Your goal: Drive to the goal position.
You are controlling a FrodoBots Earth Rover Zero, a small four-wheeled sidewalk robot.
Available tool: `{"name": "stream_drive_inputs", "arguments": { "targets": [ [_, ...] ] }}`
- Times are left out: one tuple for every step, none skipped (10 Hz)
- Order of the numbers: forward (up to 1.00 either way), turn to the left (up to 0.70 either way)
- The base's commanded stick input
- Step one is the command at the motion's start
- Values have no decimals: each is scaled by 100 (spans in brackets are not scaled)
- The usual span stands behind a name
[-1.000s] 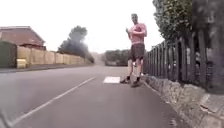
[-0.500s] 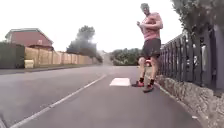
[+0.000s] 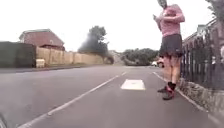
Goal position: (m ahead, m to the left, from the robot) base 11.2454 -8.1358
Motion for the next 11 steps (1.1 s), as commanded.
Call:
{"name": "stream_drive_inputs", "arguments": {
  "targets": [
    [98, -6],
    [98, -28],
    [98, -39],
    [98, -39],
    [98, -39],
    [98, -39],
    [98, -36],
    [98, -1],
    [98, 0],
    [98, 0],
    [98, 0]
  ]
}}
